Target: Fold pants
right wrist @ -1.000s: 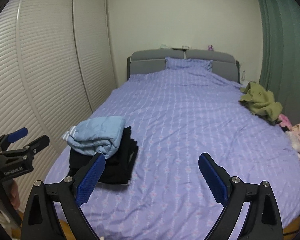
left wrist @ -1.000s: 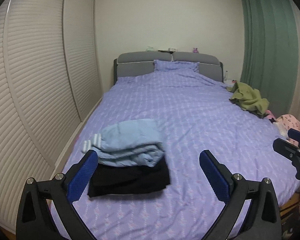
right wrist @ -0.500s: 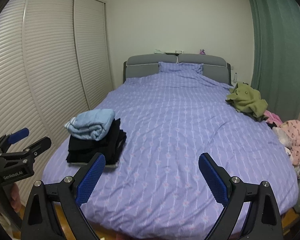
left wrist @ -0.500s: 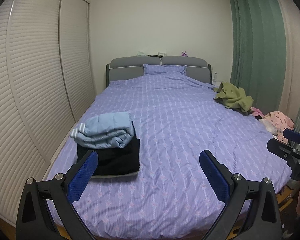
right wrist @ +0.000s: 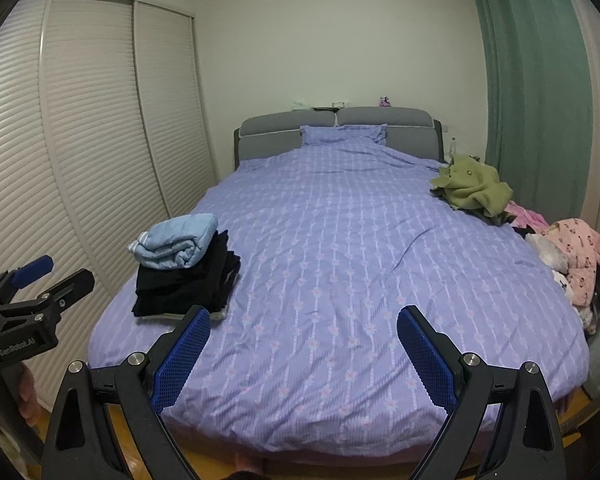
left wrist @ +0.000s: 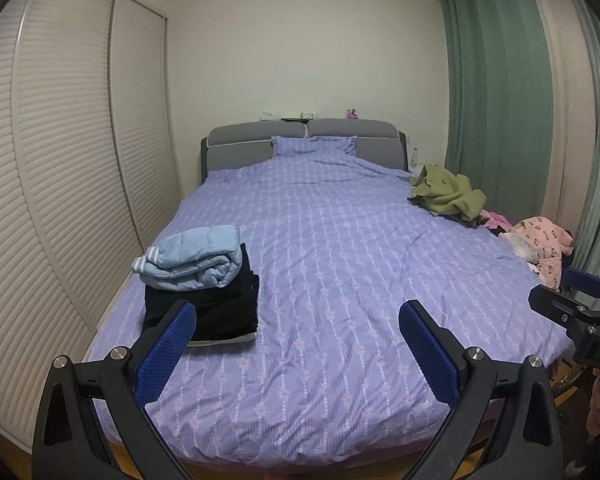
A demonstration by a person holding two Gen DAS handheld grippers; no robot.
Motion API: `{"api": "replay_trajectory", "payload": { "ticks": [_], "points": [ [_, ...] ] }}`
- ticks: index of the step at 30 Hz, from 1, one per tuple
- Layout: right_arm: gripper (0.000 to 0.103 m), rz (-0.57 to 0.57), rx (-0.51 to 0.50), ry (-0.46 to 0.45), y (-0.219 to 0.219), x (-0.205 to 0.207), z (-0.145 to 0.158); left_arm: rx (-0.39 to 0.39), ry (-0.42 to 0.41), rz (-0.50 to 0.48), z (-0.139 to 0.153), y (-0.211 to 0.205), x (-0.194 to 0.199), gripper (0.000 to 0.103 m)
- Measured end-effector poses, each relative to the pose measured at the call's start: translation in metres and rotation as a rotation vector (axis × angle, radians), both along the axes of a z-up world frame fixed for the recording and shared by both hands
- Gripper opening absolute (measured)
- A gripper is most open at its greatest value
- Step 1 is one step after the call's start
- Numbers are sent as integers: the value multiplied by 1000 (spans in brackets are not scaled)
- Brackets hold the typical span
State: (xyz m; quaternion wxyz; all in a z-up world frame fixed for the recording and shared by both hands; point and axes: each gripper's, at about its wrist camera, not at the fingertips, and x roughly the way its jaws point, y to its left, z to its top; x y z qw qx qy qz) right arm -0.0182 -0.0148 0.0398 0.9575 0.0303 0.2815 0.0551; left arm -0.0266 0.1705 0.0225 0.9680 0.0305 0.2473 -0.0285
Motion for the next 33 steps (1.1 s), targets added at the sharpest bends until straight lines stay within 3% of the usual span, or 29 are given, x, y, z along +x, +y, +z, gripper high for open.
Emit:
{"api": "replay_trajectory", "payload": {
  "ticks": [33],
  "points": [
    [95,-25,-4,-41,-9,-19,10,10,-28,-27,8,-8,-11,103]
  ]
}}
